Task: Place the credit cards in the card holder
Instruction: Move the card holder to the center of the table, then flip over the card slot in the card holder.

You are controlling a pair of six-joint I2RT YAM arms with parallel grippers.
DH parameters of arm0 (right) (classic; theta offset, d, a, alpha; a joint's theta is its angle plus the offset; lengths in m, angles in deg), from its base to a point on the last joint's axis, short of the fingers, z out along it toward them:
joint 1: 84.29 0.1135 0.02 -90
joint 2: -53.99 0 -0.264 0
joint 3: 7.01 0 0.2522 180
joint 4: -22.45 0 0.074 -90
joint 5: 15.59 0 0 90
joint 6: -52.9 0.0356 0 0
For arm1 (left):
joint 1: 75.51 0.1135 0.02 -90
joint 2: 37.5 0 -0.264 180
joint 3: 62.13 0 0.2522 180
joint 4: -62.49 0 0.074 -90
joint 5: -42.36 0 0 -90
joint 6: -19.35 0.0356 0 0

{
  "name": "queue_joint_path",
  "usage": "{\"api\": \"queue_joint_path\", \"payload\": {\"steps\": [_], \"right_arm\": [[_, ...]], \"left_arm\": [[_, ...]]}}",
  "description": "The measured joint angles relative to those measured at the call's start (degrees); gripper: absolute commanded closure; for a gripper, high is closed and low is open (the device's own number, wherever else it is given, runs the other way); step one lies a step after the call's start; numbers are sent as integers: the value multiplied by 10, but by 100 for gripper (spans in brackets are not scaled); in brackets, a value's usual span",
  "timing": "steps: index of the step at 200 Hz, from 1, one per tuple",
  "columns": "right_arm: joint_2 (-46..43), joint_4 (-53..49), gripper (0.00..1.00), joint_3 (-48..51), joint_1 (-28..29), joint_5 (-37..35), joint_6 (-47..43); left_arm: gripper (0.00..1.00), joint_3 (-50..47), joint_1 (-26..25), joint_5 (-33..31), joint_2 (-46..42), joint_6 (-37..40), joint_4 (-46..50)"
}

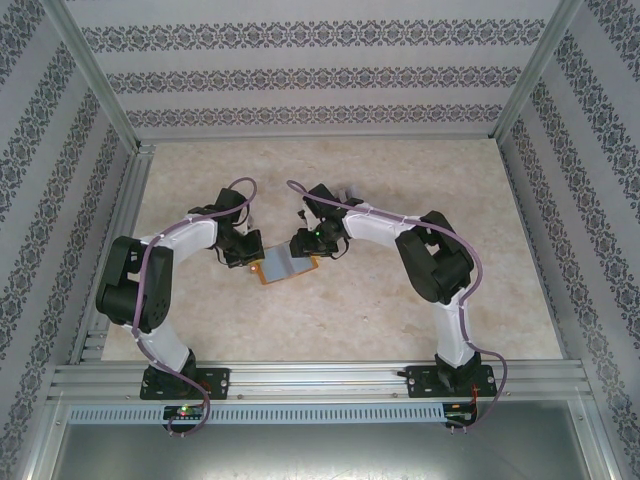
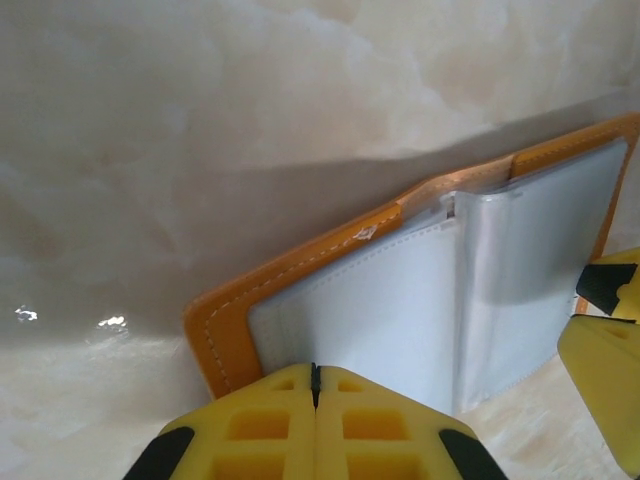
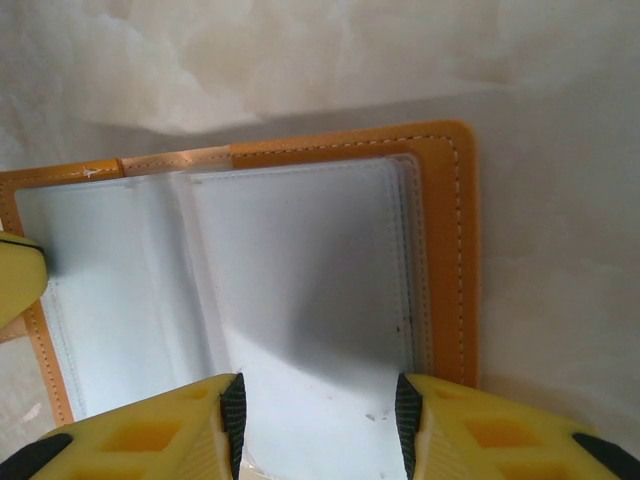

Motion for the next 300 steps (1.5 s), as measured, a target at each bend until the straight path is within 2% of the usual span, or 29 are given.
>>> {"api": "queue_joint_path", "payload": {"steps": [138,153,170,202,243,265,285,300], "right_arm": [[32,-2,53,-48,33,6,0],[32,-3,53,-48,33,7,0],[32,-3,53,-48,33,8,0],[32,-2,53,-46,33,8,0],[32,1,53,-42,29,12,0],[32,3,53,-40,29,12,0],[32,3,53,-40,29,12,0],[32,3,53,-40,29,13,0]], "left_arm": [[100,-10,0,-2,18,0,-19],[84,-9,0,-5,18,1,-17],[73,1,0,-19,17,6,-1],[69,24,6,-46,-19,15,28],[75,22,22,-60,-58,17,37],[82,-5,23,-60,-55,17,38],[97,-30,23,-63,-53,14,38],[100,-42,23,-66,-53,13,40]]}}
